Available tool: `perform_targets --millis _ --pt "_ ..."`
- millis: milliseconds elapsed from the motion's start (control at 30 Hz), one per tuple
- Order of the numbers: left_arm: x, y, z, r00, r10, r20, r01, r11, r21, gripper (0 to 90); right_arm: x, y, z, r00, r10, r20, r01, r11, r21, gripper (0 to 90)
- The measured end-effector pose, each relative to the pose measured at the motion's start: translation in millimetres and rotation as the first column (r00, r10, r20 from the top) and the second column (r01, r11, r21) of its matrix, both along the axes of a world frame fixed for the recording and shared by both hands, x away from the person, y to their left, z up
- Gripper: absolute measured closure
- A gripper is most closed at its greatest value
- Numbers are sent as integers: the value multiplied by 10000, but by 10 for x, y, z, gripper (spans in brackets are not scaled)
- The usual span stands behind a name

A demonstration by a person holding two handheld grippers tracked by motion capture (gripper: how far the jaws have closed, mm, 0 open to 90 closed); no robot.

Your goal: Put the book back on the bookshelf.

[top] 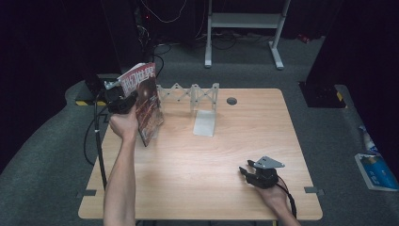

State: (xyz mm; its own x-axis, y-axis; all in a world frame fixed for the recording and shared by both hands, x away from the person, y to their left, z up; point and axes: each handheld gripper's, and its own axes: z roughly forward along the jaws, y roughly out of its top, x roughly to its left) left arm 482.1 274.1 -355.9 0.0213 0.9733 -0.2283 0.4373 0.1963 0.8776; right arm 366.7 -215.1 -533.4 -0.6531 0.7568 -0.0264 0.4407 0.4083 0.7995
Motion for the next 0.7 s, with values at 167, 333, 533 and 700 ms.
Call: perform_targets --millis 167,333,533,700 --pt "-17 -21 -78 9990 -72 431 68 9999 103 835 0 0 0 10000 0 -1 0 10000 -2 509" --pt "-33 -38 -138 9973 25 738 -21 10000 -50 835 0 0 0 10000 -4 1 4 10000 -2 509" --pt "-36 -77 -163 9986 -74 528 47 9987 503 827 -1 1 0 10000 -7 -3 7 10000 -1 509" --pt "-30 -103 -184 9996 -264 -38 267 9954 920 823 0 1 0 10000 -7 1 7 10000 -3 509"
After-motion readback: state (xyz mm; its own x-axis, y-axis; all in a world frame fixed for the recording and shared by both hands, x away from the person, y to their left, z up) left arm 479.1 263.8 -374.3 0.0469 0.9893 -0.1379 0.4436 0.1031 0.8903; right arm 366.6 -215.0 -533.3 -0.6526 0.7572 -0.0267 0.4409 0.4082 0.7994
